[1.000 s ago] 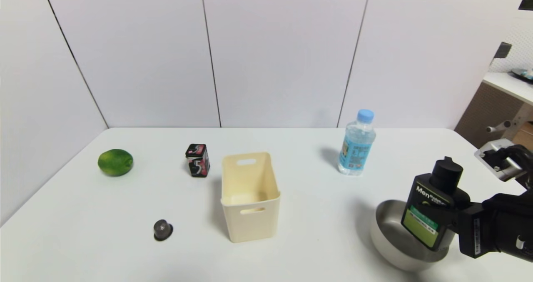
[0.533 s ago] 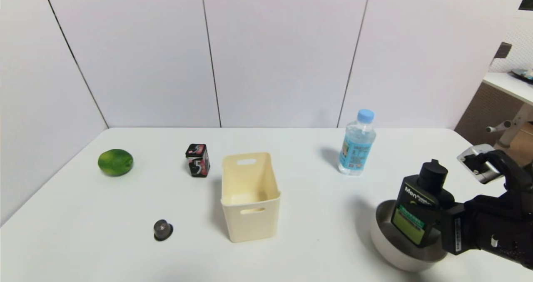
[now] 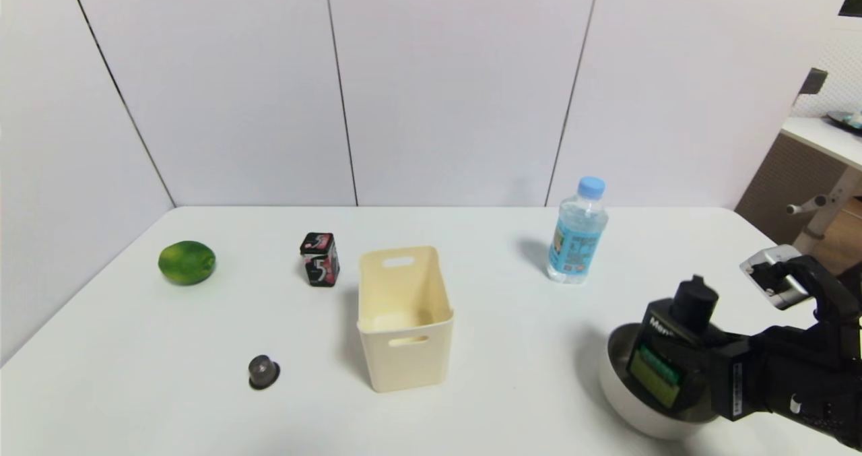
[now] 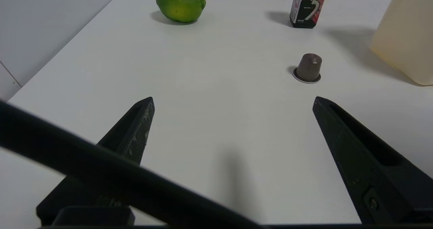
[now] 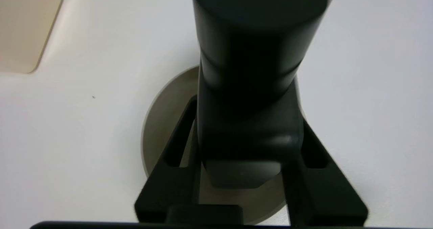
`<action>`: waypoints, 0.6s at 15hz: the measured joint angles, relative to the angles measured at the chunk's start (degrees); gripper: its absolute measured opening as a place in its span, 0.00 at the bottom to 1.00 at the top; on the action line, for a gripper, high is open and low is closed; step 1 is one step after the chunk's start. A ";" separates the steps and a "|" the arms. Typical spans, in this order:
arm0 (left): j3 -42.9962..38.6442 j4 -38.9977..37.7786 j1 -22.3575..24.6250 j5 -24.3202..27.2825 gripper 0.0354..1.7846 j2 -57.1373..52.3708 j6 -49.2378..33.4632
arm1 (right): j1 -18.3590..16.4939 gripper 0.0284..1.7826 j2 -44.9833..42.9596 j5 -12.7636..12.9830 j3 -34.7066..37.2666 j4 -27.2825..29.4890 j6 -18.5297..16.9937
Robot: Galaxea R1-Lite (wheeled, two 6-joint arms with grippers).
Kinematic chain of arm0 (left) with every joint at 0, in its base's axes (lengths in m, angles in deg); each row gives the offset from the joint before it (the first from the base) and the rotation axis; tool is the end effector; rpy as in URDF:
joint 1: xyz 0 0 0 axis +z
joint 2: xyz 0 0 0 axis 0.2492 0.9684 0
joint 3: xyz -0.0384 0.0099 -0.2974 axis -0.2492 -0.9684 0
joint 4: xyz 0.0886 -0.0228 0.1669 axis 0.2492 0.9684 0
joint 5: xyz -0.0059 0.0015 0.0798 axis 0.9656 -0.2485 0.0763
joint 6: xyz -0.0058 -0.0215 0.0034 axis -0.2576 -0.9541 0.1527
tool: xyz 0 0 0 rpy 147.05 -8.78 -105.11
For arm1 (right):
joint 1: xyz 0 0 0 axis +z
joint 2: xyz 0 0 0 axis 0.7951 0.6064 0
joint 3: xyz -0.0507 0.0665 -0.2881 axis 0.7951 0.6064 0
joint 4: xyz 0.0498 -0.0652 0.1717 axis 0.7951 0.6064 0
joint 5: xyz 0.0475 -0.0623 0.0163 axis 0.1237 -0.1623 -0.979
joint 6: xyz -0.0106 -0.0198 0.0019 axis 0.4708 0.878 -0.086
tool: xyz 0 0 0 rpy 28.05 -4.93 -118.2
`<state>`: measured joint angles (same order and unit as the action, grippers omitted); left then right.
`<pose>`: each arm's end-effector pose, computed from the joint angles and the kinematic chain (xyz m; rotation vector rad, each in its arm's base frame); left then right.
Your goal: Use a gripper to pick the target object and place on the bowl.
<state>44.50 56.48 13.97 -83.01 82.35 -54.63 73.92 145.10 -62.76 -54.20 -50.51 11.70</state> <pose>-0.0228 0.0009 0.0754 -0.0351 -0.0013 0.0237 0.1533 0.0587 0.1502 -0.0068 0.5064 0.2989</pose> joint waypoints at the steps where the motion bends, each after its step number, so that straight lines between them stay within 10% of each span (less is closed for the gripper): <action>1: 0.00 0.02 0.00 0.00 0.94 0.00 0.01 | 0.00 0.48 -0.04 0.01 -0.09 0.05 0.00; 9: 0.00 0.00 0.02 0.00 0.94 0.00 0.00 | -0.88 0.79 -4.85 -0.85 -5.46 1.46 -0.17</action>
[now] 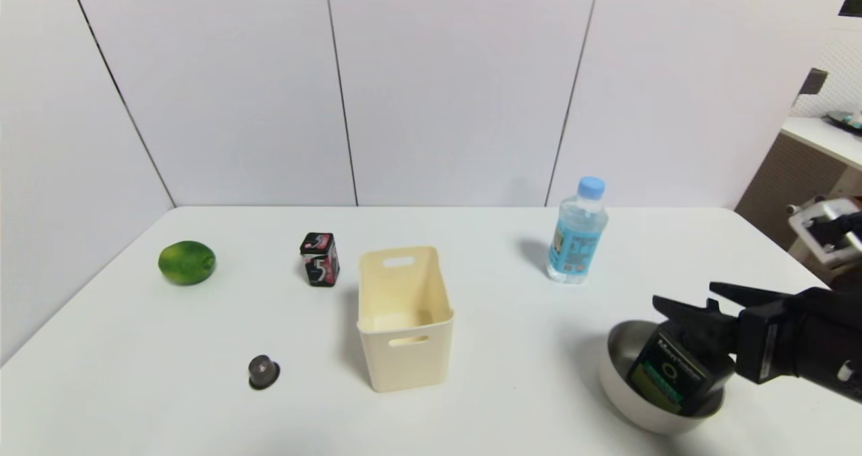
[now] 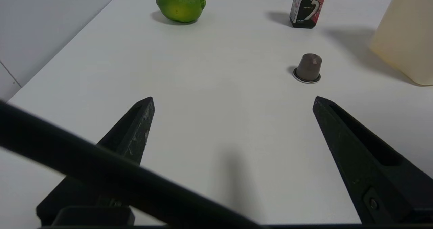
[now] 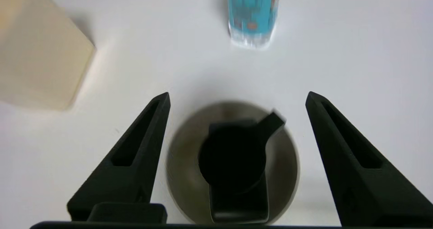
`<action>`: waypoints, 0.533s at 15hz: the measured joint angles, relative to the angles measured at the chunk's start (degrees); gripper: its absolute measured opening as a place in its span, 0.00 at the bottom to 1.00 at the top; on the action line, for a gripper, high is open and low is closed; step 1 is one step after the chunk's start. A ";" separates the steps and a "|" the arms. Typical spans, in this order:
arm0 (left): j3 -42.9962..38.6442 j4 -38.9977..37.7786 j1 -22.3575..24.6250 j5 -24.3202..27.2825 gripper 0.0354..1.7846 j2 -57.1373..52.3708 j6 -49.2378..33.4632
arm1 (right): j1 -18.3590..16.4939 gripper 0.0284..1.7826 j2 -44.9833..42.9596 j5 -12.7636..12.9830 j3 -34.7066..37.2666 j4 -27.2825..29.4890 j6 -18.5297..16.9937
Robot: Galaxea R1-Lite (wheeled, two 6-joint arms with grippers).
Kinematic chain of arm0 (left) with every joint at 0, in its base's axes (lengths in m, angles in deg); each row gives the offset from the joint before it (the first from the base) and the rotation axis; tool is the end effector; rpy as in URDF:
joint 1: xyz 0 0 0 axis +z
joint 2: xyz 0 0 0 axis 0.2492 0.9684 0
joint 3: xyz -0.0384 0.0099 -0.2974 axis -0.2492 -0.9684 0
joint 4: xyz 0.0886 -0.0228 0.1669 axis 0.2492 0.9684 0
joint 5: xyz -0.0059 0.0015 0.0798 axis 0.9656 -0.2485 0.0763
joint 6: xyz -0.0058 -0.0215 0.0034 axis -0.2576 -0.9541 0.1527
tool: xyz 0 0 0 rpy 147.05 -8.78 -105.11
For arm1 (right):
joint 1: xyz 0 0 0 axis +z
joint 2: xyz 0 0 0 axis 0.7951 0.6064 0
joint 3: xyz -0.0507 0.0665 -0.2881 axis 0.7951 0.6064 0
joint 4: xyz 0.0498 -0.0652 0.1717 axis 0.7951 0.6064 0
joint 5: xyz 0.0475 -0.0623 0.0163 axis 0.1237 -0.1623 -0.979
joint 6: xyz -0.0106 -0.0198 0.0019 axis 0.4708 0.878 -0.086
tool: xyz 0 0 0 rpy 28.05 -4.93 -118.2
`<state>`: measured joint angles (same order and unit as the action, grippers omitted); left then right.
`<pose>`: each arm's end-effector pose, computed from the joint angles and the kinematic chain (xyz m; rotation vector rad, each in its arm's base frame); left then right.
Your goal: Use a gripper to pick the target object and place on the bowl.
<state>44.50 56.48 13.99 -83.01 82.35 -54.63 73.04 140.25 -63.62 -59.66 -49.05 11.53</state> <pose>-0.0228 0.0009 0.0754 -0.0351 -0.0013 0.0240 0.1496 0.0550 0.1874 0.0340 0.3565 0.3092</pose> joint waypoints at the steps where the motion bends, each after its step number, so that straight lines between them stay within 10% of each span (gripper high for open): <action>1: 0.00 0.00 0.00 0.00 0.94 0.00 0.00 | -0.22 0.81 -1.88 -1.24 -2.72 1.89 0.11; 8: 0.00 0.00 -0.02 0.02 0.94 0.00 0.00 | -1.39 0.90 -18.38 -5.14 -18.93 30.35 1.77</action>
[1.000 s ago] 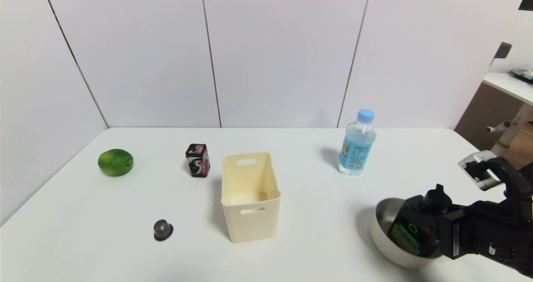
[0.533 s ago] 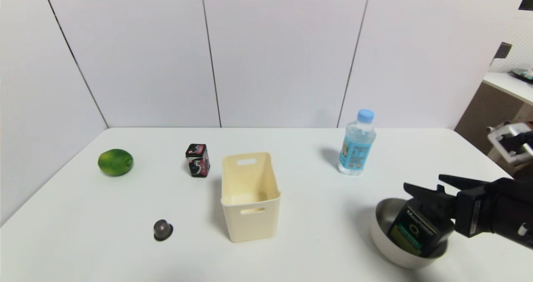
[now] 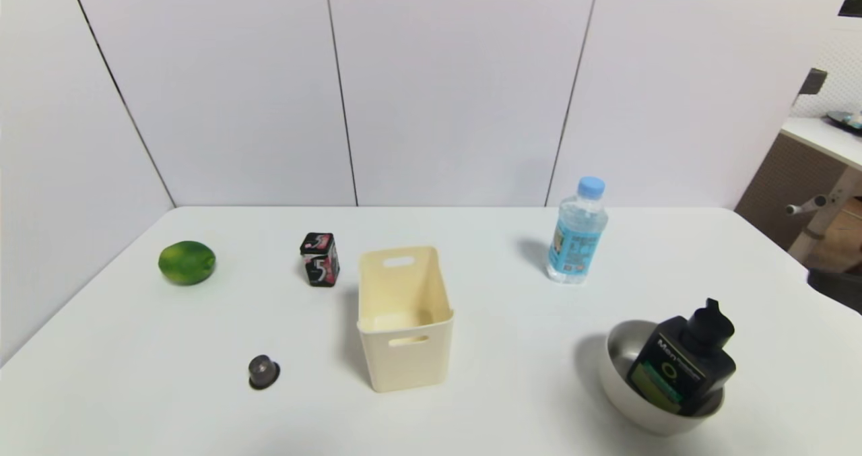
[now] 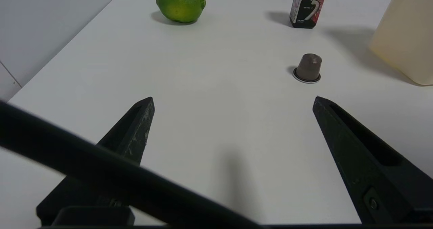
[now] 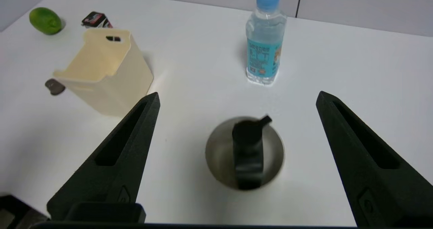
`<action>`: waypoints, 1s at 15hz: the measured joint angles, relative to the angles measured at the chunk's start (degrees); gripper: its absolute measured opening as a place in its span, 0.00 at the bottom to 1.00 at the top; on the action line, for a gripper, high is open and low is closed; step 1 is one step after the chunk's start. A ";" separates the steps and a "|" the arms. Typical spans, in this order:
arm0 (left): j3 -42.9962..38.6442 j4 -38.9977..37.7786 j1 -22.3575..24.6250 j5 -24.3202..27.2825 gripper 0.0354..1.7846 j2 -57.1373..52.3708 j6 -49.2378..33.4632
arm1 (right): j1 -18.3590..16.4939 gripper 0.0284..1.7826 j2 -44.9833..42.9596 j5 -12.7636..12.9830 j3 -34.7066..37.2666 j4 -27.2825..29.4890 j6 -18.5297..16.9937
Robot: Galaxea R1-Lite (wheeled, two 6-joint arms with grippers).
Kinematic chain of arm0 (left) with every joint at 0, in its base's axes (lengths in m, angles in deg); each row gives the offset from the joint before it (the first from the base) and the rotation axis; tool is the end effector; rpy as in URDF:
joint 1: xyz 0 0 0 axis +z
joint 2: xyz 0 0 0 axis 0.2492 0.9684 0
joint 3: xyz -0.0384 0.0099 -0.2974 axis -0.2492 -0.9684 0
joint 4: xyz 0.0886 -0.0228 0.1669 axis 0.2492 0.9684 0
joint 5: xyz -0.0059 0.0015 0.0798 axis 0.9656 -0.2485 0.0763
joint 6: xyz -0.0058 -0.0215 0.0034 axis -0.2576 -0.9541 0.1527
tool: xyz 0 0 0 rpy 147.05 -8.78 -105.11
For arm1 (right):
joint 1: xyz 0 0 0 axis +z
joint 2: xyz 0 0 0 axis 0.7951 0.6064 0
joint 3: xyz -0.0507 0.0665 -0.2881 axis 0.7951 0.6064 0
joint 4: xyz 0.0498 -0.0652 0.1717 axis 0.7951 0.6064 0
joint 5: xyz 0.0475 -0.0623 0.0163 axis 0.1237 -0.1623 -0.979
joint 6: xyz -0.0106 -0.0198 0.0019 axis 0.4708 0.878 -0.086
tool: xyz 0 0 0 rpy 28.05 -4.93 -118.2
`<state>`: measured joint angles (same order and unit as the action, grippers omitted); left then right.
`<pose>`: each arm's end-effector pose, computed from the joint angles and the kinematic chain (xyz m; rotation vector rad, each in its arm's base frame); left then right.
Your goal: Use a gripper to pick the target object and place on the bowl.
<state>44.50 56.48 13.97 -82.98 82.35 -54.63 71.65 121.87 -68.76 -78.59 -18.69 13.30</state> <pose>-0.0228 0.0008 0.0754 -0.0351 -0.0013 0.0232 0.0722 0.0264 0.2691 0.0394 0.2370 0.3859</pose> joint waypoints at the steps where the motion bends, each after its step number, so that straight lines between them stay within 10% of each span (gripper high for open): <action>1: 0.00 0.00 0.00 -0.02 0.94 0.00 0.00 | -0.62 0.90 -2.90 -0.10 1.43 1.07 0.67; 9: 0.00 0.00 0.02 -0.02 0.94 0.00 -0.02 | -12.92 0.94 -25.81 0.01 35.80 -10.85 13.00; 11: 0.00 0.00 0.02 -0.02 0.94 0.00 0.00 | -15.63 0.94 -30.77 0.28 42.81 -17.08 13.85; 15: 0.00 0.00 0.02 -0.02 0.94 0.00 0.01 | -18.21 0.95 -39.97 1.39 45.65 -11.68 11.40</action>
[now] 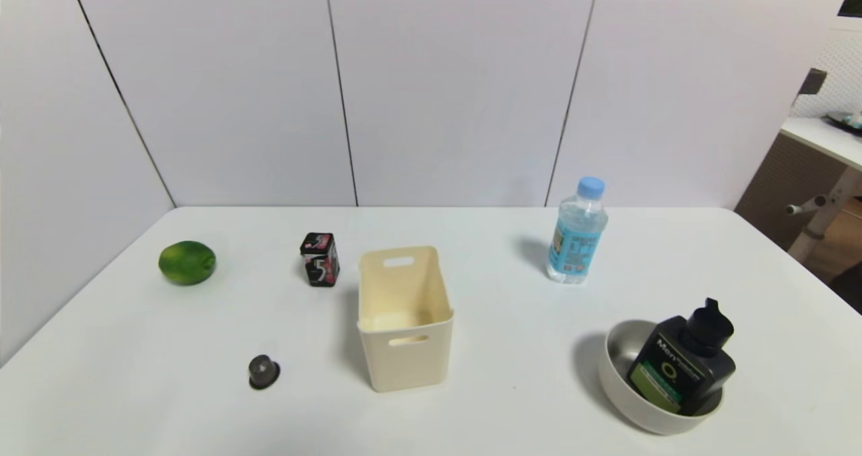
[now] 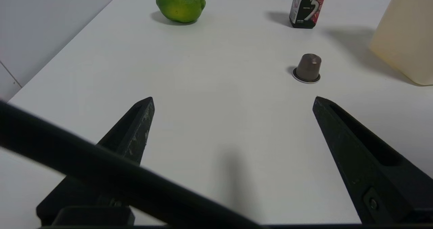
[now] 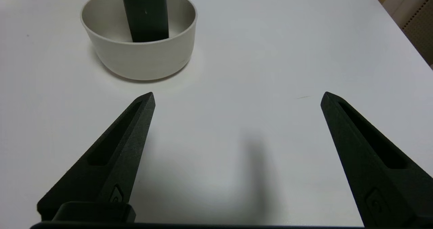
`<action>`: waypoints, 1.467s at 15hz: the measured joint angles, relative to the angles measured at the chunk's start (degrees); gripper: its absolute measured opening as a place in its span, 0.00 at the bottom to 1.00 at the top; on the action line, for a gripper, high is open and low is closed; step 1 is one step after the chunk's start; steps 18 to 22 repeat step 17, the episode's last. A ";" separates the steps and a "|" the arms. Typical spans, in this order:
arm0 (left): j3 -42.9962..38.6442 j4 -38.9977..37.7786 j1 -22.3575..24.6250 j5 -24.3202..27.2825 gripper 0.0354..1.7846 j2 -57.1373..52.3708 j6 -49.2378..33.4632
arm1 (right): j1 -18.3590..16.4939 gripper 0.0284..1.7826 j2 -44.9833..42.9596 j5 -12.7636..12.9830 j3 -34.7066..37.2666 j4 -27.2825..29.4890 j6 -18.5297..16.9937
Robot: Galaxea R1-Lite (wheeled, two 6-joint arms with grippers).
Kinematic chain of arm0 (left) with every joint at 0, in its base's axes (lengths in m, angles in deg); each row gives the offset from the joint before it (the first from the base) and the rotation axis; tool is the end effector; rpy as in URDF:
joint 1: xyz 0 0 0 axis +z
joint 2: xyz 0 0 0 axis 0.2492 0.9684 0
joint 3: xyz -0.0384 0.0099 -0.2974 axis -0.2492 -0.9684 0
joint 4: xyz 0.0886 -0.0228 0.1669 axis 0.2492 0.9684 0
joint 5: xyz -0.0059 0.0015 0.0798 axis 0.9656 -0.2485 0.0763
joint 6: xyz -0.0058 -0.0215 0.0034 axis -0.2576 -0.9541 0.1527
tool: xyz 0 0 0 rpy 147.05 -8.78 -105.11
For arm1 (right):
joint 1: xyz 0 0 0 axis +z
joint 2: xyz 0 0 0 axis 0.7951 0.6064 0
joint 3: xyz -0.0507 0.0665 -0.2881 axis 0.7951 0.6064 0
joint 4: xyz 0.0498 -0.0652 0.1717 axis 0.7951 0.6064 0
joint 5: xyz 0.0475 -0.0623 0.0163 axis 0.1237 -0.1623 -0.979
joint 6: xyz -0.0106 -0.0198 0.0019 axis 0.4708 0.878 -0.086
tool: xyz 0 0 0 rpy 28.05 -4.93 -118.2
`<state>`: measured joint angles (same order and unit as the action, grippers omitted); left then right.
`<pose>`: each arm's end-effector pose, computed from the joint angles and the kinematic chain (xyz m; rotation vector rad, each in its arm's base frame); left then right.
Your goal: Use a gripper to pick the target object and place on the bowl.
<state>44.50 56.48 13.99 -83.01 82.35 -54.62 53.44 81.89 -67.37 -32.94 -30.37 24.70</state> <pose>-0.0228 0.0009 0.0754 -0.0349 -0.0013 0.0240 -0.0119 0.0008 0.0808 -0.1266 0.1153 0.0611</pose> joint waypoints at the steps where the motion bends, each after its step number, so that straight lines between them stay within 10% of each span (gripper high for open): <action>1: 0.00 0.00 0.00 0.00 0.94 0.00 -0.01 | -0.17 0.95 -2.32 0.02 0.10 0.28 -0.41; 22: 0.00 0.00 0.00 0.00 0.94 0.00 -0.01 | -0.46 0.95 -8.17 1.56 0.21 0.54 -6.17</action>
